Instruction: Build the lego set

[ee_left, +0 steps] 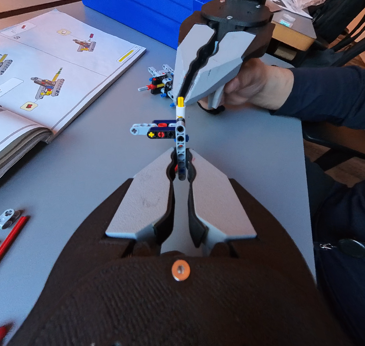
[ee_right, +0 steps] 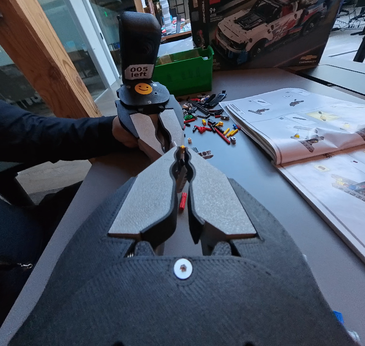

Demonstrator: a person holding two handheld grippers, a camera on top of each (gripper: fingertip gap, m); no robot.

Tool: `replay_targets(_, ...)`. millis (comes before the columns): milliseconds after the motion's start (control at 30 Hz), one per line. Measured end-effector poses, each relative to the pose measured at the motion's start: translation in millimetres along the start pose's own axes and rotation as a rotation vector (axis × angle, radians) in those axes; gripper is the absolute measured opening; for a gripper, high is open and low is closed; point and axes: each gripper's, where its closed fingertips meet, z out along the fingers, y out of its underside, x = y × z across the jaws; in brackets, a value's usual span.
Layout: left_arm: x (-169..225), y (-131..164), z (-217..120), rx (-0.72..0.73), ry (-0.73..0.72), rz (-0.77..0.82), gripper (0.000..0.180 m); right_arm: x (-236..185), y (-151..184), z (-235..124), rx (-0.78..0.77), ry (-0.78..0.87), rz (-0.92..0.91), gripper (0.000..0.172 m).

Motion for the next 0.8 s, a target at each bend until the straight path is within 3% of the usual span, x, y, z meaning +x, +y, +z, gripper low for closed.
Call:
replay_targets(467,-4.7,8.5,0.3,-0.056,-0.039,-0.009,0.003,5.3,11.8,3.9,-0.062,0.038,0.007,0.0)
replay_targets(667,-6.1,-2.6,-4.3,0.034,0.009,-0.076,0.004,7.2,-2.5,4.6,0.011,0.051,0.057,0.0)
replay_targets(733,-9.2,-7.7,-9.3,0.08,0.017,-0.111,0.004,10.4,-5.8,1.4,0.009,0.077,0.051,0.015)
replay_targets(800,-11.6,-11.1,-13.8,0.11,0.001,-0.093,0.004,11.7,-7.9,-5.6,0.013,0.102,0.035,0.016)
